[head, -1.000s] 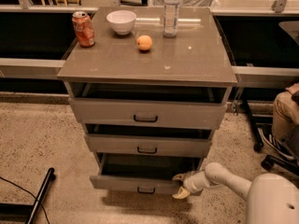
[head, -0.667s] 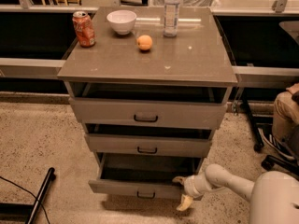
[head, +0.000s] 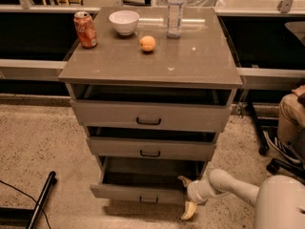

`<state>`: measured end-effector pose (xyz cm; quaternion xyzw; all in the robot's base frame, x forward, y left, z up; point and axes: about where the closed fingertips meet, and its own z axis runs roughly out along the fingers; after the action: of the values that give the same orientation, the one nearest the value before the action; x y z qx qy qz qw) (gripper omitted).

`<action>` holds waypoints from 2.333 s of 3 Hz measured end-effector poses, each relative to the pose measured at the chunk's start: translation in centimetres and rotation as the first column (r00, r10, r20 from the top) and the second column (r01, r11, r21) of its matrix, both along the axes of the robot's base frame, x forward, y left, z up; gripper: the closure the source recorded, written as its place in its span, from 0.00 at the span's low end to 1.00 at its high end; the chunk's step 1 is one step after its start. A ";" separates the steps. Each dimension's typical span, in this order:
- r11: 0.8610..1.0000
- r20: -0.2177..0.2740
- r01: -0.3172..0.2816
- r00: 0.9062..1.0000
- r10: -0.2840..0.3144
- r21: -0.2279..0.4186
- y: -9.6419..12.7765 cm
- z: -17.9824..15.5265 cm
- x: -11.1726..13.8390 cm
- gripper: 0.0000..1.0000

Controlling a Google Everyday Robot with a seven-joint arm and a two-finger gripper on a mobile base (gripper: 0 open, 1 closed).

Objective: Open bottom drawer

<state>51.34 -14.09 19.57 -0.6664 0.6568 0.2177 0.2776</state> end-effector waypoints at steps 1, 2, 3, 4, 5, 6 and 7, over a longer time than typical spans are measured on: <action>1.000 -0.038 -0.012 0.999 0.011 -0.009 -0.1 -0.9 0.1 0.00; 0.999 -0.114 -0.033 0.993 0.029 -0.033 -0.7 -1.9 -1.7 0.19; 0.996 -0.168 -0.067 0.984 0.056 -0.060 -1.0 -1.8 -4.2 0.35; 0.994 -0.189 -0.096 0.978 0.085 -0.050 -0.8 -1.1 -5.6 0.37; 0.991 -0.196 -0.126 0.974 0.117 -0.034 -0.6 -0.3 -6.4 0.33; 0.989 -0.177 -0.148 0.973 0.146 -0.002 -0.6 1.1 -6.1 0.30; 0.986 -0.107 -0.169 0.980 0.168 -0.002 -0.6 3.3 -3.1 0.32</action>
Offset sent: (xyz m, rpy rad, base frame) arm -0.0404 -0.0172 -0.0280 -0.0692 0.2035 0.0551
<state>48.21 -14.66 22.90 -0.7086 0.6131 0.2718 0.2192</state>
